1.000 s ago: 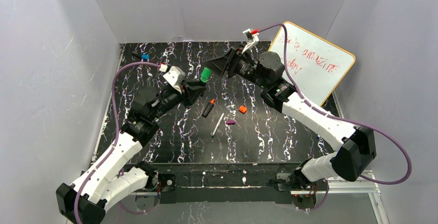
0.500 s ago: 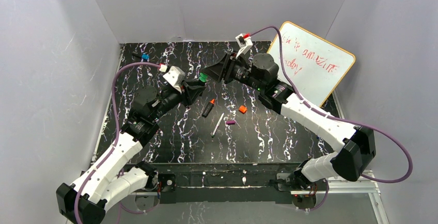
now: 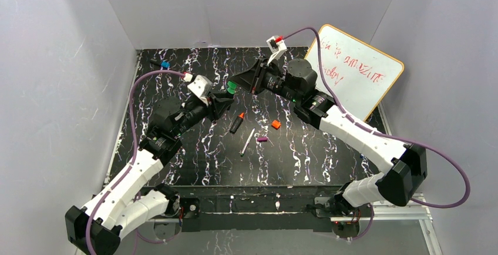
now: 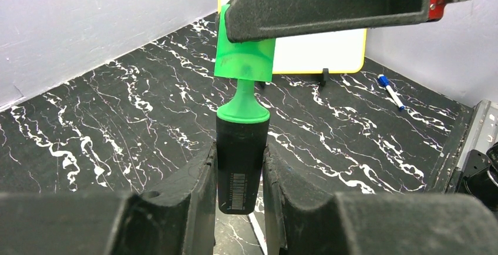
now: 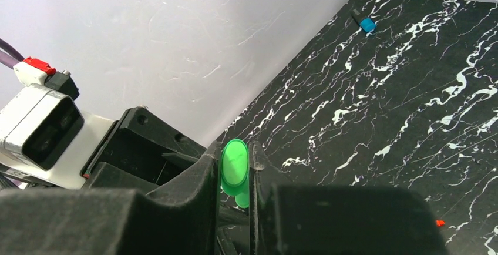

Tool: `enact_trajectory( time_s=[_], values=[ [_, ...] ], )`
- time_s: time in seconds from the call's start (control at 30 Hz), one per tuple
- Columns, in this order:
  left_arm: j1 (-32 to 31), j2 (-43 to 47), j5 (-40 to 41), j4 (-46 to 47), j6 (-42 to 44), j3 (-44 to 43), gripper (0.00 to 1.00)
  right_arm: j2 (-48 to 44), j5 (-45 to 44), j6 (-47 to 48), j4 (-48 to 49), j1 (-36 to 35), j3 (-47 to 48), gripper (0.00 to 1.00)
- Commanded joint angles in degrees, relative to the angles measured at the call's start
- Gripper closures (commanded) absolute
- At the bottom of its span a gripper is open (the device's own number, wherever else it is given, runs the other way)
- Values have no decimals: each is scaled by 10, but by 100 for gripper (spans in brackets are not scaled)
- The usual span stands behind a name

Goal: Insert the pens into the pen caps

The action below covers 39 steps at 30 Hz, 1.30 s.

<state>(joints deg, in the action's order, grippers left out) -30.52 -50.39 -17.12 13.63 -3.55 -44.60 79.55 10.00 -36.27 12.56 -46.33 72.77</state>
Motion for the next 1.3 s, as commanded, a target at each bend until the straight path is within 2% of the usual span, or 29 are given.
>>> enact_trajectory(
  time_s=[0.0,1.27],
  values=[
    [1,-1,1,-3,12,-15,100,2,-9,25,-10,-6,37,99],
    [1,-29,9,-36,53,-68,100,31,-12,134,-85,-44,60,99]
  ],
)
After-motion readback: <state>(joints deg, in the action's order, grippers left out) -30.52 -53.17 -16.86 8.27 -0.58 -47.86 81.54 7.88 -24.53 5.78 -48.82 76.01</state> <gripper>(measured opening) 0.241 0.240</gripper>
